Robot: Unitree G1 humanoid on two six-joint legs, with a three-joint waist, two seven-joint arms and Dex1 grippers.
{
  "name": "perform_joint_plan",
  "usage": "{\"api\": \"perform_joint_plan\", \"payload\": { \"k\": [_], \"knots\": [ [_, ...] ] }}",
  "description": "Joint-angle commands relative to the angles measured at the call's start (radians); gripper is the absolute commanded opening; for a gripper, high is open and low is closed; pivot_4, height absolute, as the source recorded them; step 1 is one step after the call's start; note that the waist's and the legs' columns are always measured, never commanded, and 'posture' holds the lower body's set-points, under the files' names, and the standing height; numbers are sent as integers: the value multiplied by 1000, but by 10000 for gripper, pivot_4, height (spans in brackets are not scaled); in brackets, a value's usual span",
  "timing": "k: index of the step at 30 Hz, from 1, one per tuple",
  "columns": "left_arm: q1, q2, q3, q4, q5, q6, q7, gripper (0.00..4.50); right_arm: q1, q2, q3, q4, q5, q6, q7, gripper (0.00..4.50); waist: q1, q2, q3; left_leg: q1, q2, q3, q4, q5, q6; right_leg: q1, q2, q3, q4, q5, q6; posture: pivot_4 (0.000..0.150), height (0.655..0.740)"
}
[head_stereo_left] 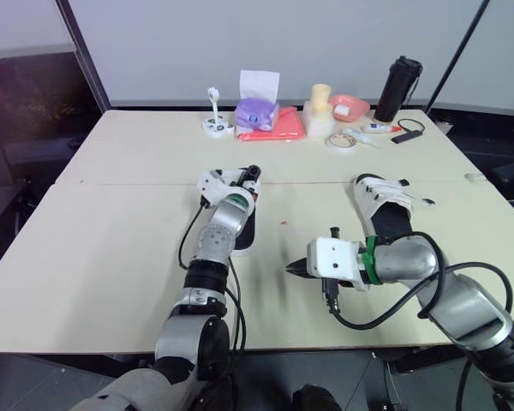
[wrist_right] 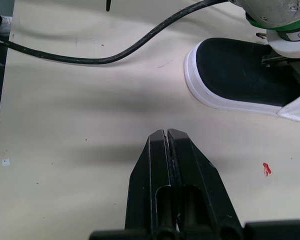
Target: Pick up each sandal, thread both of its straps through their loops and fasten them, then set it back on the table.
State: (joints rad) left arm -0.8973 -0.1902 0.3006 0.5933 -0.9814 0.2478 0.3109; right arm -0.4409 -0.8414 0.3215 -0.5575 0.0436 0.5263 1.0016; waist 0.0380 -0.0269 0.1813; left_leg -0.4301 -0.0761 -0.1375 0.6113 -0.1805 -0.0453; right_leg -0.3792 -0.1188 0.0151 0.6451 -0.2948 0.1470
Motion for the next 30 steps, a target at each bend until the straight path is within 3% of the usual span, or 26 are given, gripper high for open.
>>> {"api": "perform_joint_plan", "payload": {
  "k": [1,10,23,30],
  "knots": [
    [200,-209,16,-3,6,-17,25,44473,-20,3,-14,-11,-3,-15,1,0,0,0,0,0,0,0,0,0,0,0,0,0,0,0,0,1500,7400],
    [217,-206,15,-32,-1,25,72,44473,-22,3,-14,-11,-5,-19,1,0,0,0,0,0,0,0,0,0,0,0,0,0,0,0,0,1500,7400],
    [352,-199,13,-312,-144,252,239,44473,-18,0,-15,-17,-2,-15,7,0,0,0,1,-2,0,0,0,0,0,-2,0,0,0,0,0,1500,7400],
    [395,-166,30,-387,-192,338,327,44473,-17,1,-14,-13,-3,-21,9,0,-1,0,0,-11,0,0,2,1,-1,-12,0,1,3,0,0,1500,7400]
  ]
}}
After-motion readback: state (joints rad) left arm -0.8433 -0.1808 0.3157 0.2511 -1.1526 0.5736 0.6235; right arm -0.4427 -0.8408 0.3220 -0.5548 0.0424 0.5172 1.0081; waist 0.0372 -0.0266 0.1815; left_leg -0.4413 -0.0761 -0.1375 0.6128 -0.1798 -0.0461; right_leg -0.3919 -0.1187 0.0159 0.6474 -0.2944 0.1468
